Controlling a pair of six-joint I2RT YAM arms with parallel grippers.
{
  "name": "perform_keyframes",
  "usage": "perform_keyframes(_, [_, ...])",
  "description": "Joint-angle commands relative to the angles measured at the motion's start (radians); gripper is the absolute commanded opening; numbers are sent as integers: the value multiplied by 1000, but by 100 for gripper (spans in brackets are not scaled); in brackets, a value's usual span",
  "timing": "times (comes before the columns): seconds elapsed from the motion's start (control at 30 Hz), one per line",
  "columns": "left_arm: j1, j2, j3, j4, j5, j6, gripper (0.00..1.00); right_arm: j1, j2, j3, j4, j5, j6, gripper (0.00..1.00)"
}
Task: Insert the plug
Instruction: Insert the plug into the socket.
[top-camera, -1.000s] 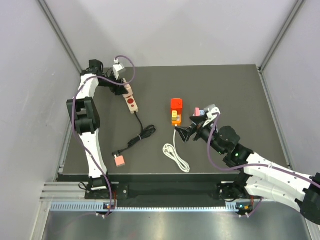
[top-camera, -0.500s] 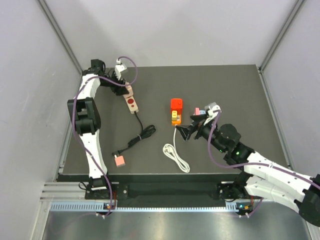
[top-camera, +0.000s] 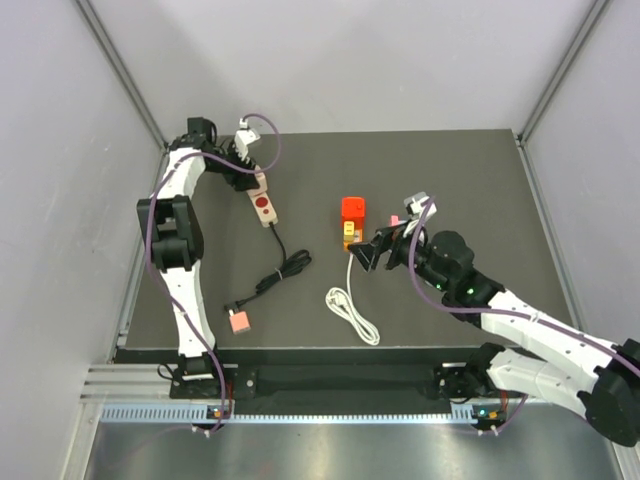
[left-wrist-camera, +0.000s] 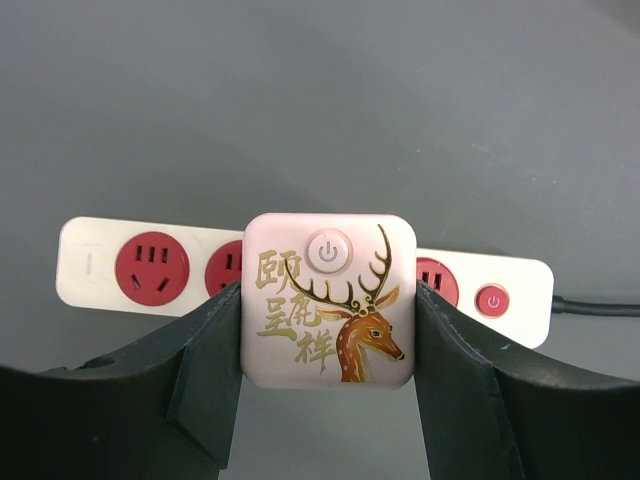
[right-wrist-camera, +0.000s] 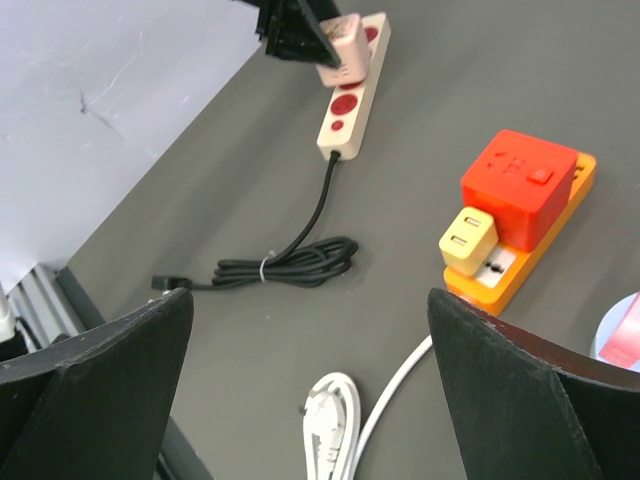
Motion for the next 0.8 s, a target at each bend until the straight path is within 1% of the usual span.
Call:
perform_keyframes(0.0, [26,105,-74,-6,-322,15,43,-11,13,52,14,-48,45,100])
perform_keyframes(0.13, [26,102,-46,-3,-302,14,43,-11,17,60,0,-57,41,100])
perform_keyframes(0.23, [26,111,-22,-12,-288,17,39,-11,17,63,-8,-51,33,100])
perform_keyframes(0.37, [22,145,-2,-56,-271,31,24,-14,25,66,-6,-53,33,100])
perform_keyframes(0.4, [24,153,-6,-67,-273,32,14,-14,27,66,-5,-54,31,100])
perform_keyframes(0.53, [24,162,-55,-79,-283,35,8,-17,27,68,-3,-64,31,100])
perform_keyframes(0.67, [32,165,-114,-80,-308,40,6,-28,18,69,-9,-76,25,100])
perform_keyframes(0.7, [35,166,-127,-78,-306,41,2,-31,14,71,-11,-77,24,100])
perform_keyframes(0.73, [35,167,-128,-86,-303,41,1,-36,13,71,-12,-80,24,100])
perform_keyframes(0.77, [36,159,-131,-78,-296,41,3,-37,8,69,-14,-82,24,100])
